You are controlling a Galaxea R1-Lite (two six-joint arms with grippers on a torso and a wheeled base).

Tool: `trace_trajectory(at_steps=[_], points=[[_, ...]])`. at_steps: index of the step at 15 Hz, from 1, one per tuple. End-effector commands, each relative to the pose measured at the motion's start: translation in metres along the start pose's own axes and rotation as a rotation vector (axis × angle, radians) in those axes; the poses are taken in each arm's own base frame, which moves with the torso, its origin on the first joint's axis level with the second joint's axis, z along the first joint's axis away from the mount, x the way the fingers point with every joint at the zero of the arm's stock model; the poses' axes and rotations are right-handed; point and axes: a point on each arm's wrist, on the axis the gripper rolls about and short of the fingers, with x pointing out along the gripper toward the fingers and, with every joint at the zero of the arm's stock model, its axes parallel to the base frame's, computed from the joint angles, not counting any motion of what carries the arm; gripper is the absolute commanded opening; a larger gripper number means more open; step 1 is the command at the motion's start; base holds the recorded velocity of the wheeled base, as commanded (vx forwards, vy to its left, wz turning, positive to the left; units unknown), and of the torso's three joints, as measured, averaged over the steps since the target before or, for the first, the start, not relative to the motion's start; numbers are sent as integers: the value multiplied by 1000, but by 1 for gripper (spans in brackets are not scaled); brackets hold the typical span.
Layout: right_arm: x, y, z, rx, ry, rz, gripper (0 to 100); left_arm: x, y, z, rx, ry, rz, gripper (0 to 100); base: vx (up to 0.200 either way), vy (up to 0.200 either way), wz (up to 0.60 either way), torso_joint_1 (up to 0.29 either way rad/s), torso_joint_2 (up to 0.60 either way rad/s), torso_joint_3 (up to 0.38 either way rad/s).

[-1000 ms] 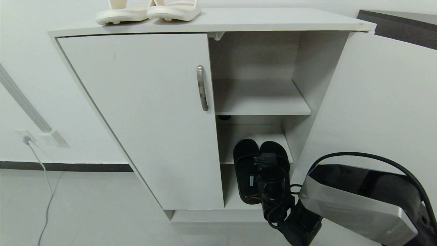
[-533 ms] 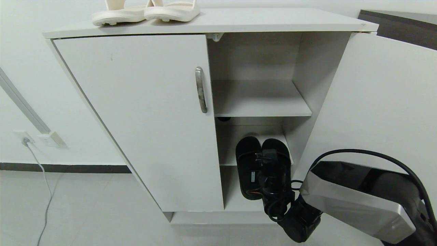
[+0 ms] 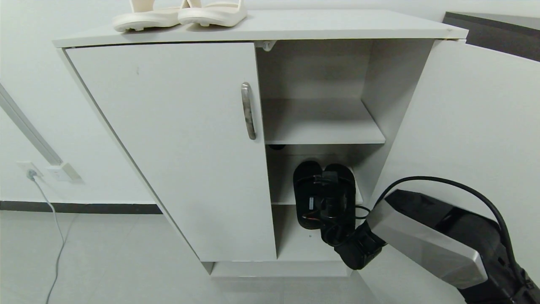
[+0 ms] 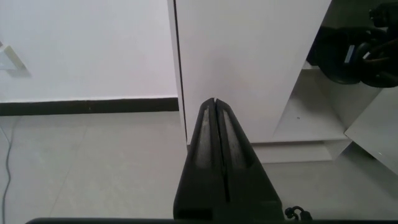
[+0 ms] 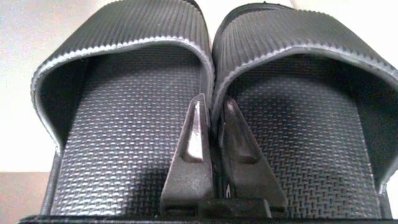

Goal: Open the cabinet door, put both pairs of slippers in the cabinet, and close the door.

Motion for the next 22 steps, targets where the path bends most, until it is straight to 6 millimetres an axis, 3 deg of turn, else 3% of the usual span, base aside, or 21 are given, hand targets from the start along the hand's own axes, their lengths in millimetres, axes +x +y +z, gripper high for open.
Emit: trace_trajectory(at_steps=[1,8,19,20,22], points=[[16,0,1,11,-4,-18,0,0,0,0,2,1,0,0,0,0,0,0,0,0],[43,9,14,29,-23,19,0,0,0,0,2,1,2,0,0,0,0,0,0,0],[55,5,6,22,-13,0,0,0,0,0,2,1,3,0,0,0,0,0,0,0],[55,5,3,21,-10,0,100,0,0,0,2,1,3,0,0,0,0,0,0,0],[55,5,-2,14,-2,-1,100,0,0,0,2,1,6,0,0,0,0,0,0,0]])
